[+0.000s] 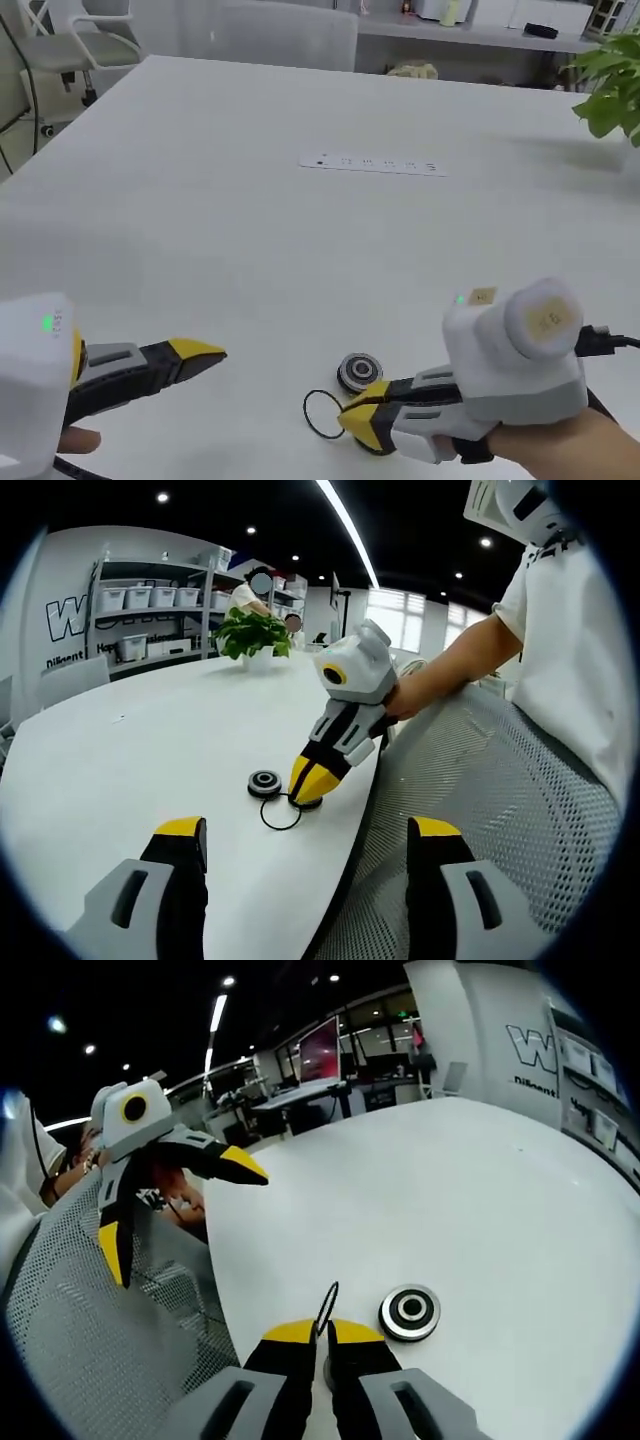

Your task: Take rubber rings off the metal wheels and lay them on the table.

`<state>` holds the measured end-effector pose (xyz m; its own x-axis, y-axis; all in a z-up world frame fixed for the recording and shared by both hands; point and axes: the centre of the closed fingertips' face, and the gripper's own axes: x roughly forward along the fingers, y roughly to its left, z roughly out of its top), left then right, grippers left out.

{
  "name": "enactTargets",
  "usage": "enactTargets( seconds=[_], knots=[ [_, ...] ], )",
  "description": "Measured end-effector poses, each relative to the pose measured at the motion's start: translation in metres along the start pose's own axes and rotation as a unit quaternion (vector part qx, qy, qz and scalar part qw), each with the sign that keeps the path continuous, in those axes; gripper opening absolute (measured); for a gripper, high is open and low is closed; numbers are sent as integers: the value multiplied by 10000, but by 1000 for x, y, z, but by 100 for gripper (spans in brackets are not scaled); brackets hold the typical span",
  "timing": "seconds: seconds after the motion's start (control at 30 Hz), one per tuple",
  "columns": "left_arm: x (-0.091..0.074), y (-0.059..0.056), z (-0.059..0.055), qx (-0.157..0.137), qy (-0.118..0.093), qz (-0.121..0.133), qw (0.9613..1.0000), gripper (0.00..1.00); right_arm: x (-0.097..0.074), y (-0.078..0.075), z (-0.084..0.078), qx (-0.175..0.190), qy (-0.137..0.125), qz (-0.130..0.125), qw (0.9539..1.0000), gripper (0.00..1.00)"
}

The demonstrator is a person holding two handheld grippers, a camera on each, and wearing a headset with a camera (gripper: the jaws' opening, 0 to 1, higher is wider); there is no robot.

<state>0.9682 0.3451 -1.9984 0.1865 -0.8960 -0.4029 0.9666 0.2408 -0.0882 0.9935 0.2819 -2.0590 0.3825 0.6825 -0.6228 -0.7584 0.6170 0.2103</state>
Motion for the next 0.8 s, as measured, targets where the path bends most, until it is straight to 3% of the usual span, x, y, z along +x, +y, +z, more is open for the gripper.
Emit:
enactTargets(
  seconds=[0.37, 0.5, 0.63, 0.8],
  knots=[
    [-1, 1, 0, 22, 19, 45, 10000, 78, 0, -6, -4, -34, 137, -154, 9998, 15],
    [-2, 3, 0, 15, 52, 102, 9999, 77, 2, -5, -7, -216, 222, -161, 9994, 21],
    [-2, 3, 1, 22, 32, 132, 9999, 76, 4, 2, -7, -312, 255, -42, 9992, 22],
    [-2, 3, -1, 33, 88, 137, 9999, 75, 3, -2, -8, -628, 364, -201, 9972, 21]
  ],
)
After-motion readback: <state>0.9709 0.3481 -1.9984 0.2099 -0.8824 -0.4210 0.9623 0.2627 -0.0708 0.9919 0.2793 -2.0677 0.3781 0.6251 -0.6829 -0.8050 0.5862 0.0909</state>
